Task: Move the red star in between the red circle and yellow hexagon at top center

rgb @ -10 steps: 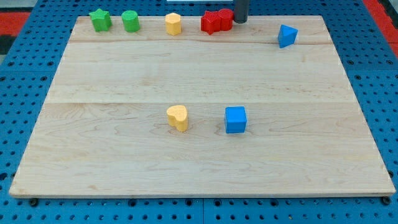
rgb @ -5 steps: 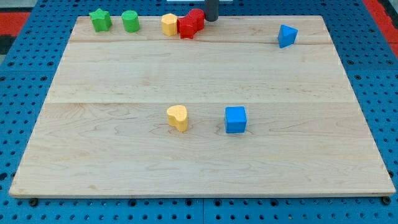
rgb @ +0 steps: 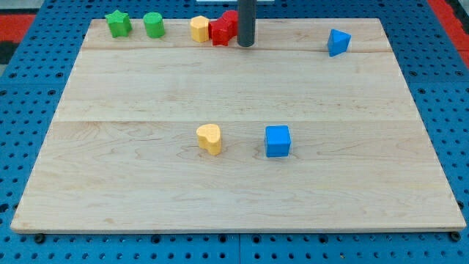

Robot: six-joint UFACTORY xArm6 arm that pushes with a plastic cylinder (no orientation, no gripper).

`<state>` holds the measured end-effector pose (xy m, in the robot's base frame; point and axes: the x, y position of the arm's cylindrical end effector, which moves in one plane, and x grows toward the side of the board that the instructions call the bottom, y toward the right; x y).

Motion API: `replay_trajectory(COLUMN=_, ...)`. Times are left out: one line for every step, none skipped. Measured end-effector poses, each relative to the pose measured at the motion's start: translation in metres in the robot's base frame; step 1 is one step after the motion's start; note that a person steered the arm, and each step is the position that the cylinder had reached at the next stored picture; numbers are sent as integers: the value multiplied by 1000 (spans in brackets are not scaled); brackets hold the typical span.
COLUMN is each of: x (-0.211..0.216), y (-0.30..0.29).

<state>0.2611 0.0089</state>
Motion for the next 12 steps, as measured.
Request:
replay_trajectory(x=-4, y=-33)
replay_trajectory(x=-9, y=-47)
replay_trajectory(x=-14, y=-51)
replay_trajectory(x=-16, y=-40)
replay_trajectory(x=-19, y=-32)
replay_trajectory(x=-20, y=-32)
replay_trajectory(x=-22, y=-33)
replay_trajectory(x=-29, y=-39)
replay_trajectory(x=-16, y=-47)
replay_trajectory(x=-13, y=-63)
replay_trajectory(x=-17, y=-63)
replay_trajectory(x=-19, y=-63)
